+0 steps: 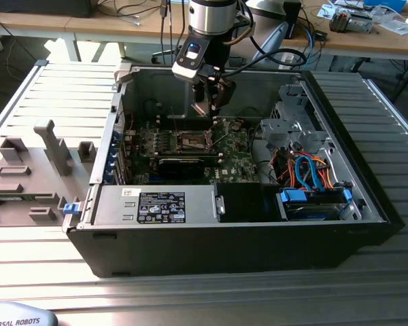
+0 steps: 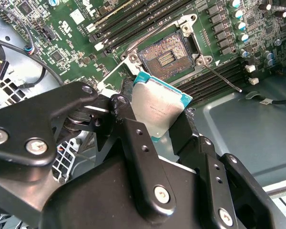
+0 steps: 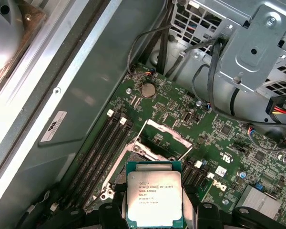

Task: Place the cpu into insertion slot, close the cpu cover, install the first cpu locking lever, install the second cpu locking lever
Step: 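Place the cpu into insertion slot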

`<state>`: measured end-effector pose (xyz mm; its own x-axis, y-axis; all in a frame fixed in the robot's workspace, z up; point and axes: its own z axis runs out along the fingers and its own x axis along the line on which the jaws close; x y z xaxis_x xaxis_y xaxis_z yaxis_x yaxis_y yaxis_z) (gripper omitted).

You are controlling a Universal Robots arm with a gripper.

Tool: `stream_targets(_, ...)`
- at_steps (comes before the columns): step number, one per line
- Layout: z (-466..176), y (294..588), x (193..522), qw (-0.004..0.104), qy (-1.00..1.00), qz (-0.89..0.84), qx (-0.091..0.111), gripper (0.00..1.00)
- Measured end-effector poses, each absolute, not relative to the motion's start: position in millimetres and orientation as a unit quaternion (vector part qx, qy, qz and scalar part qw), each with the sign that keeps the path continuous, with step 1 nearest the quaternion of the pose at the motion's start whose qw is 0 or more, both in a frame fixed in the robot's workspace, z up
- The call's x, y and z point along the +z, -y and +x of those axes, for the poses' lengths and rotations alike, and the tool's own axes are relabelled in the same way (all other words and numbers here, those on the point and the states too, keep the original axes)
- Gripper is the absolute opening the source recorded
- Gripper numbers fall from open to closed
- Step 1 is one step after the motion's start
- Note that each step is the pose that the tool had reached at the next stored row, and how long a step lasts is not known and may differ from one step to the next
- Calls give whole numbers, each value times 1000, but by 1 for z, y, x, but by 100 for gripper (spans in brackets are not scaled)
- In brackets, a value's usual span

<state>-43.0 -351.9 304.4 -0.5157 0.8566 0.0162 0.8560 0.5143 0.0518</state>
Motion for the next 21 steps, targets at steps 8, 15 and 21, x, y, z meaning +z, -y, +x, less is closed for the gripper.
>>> stream_targets(8,-43,352,304,6,-868,495,26,54)
stream_targets(15,-43,352,304,6,-868,496,26,54)
stream_targets(21,-43,352,304,8,-868,497,22,54)
